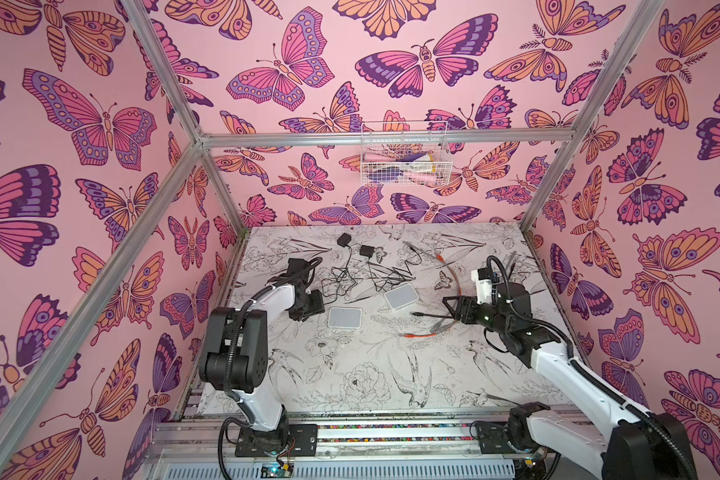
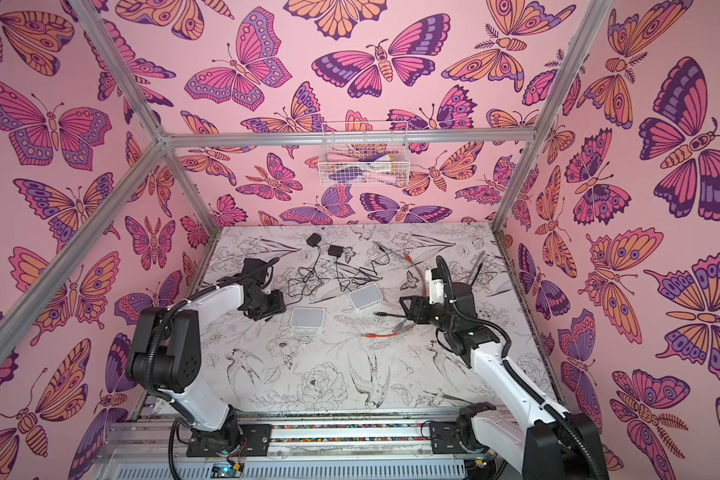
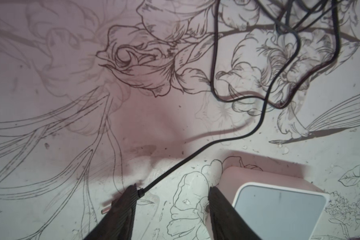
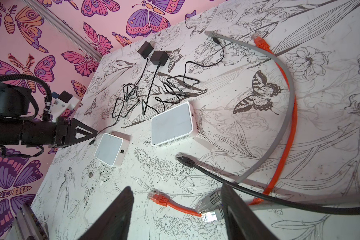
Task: Insert the plug into the switch port
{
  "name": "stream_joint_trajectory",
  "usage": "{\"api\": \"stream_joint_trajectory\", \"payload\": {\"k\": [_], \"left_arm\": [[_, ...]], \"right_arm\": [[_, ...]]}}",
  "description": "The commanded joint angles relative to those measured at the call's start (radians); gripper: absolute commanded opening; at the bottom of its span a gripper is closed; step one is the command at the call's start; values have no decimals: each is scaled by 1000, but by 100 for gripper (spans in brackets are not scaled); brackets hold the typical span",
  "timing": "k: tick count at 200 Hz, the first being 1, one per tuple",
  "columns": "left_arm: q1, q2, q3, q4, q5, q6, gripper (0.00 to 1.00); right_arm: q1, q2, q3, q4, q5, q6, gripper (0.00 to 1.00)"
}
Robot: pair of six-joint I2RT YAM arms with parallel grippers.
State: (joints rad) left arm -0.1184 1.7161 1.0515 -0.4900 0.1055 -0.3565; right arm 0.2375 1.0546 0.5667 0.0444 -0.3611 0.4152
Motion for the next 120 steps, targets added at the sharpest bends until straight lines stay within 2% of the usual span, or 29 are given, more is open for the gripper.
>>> {"api": "stream_joint_trajectory", "payload": {"k": [1,79,120], "left_arm": [[-1,7,-7,-4,-20,13,55],[-19,78,18,-5,-73,33,50],[-21,115,31,-3,-74,42,40]], "right_arm": [[7,7,-10,21,-13,-3,68],[8,10,-19,40,-20,0,67],[10,16,-24,49,-16,2,66]]}}
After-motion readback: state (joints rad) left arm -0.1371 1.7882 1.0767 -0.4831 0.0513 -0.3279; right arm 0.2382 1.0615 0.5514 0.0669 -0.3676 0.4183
